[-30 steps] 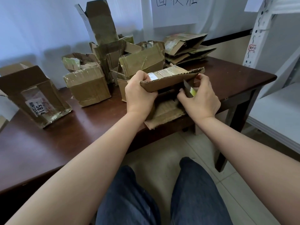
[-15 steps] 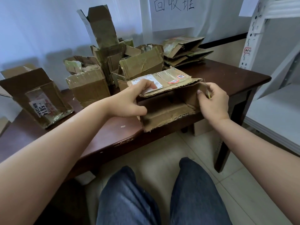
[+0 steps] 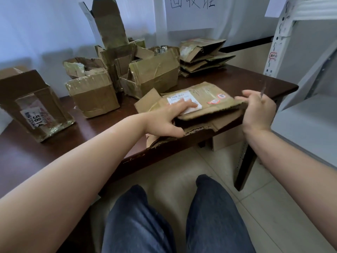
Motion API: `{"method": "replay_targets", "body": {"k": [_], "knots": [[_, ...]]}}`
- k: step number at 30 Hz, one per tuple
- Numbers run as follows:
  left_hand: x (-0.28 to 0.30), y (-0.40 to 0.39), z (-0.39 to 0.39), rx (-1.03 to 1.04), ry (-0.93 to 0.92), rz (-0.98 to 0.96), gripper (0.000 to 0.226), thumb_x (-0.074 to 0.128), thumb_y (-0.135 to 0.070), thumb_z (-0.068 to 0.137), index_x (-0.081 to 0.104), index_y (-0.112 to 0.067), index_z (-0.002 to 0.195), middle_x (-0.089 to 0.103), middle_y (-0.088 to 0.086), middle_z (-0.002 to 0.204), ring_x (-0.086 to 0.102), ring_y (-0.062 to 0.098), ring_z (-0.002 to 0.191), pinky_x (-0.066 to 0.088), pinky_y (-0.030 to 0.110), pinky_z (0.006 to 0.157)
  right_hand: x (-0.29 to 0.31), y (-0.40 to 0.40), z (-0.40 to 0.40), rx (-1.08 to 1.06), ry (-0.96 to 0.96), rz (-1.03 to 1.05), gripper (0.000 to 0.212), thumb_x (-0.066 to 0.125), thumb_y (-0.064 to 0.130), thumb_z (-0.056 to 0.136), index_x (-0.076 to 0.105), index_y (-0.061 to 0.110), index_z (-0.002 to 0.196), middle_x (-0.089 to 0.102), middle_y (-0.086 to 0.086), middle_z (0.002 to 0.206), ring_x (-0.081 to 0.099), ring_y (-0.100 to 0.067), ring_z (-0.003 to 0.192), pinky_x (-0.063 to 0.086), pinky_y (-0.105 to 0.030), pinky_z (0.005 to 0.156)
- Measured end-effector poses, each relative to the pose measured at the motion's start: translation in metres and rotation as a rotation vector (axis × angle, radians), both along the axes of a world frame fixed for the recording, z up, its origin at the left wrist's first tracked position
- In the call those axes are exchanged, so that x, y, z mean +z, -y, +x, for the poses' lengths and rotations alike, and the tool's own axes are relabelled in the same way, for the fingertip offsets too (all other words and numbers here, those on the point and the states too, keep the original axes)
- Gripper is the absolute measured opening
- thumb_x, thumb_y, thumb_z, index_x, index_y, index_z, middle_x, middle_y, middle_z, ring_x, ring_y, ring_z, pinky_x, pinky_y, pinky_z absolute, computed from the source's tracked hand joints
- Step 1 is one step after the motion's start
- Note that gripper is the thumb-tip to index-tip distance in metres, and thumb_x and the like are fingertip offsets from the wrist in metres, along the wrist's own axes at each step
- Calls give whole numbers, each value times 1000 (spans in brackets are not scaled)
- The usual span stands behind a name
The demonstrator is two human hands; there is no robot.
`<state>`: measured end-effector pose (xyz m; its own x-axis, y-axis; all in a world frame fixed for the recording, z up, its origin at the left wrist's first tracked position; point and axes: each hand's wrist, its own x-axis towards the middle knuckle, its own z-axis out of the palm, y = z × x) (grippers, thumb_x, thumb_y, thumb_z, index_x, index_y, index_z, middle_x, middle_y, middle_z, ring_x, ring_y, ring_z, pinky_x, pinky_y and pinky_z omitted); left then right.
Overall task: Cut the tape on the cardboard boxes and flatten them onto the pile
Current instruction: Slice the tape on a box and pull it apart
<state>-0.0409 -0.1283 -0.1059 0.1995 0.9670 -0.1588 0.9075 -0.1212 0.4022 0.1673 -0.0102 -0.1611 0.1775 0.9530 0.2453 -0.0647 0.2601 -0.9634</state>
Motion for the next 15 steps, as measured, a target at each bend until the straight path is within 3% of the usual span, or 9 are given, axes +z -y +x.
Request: {"method": "replay_targets", "body": {"k": [2,5,8,11,13,15], "knots": [[-16,1,4,-5,-44,-80,92,62,-62,78,10,-42,151,0,-8,162,-3,15,148,3,43,121,4,-4,10,-68,14,-36,38,40,34,74,69,21,94,72,4,84,61,-4,90,39,-14,75],[-32,1,6,-57,-67,-34,90,41,-79,76,11,-41,152,-3,-13,161,-12,4,146,-9,38,119,9,-13,11,-45,186,-15,27,44,38,78,68,25,75,73,4,86,57,4,80,39,-16,72],[-26,-3,2,17,75,-68,68,22,-70,87,28,-42,148,12,-15,160,0,0,146,-5,32,119,16,-21,3,37,485,51,35,48,45,82,71,19,78,72,3,82,62,-8,84,49,-33,82],[-23,0,-3,107,164,101,48,33,-54,99,53,-32,137,42,-12,148,30,2,139,18,26,118,24,-17,-10,164,951,125,41,47,55,87,70,21,93,69,-1,85,62,-26,88,45,-34,72],[-32,2,-9,97,30,266,45,45,-44,98,51,-26,139,46,-8,146,35,8,137,24,27,115,21,-11,-18,236,1224,148,42,44,65,87,65,40,113,68,2,105,61,-28,102,40,-32,72],[-45,4,-11,147,-189,236,65,38,-62,92,27,-34,150,20,-3,160,9,17,148,10,41,121,9,-7,-23,245,1389,160,47,37,69,88,52,49,128,60,6,129,56,-30,115,41,-33,78]]}}
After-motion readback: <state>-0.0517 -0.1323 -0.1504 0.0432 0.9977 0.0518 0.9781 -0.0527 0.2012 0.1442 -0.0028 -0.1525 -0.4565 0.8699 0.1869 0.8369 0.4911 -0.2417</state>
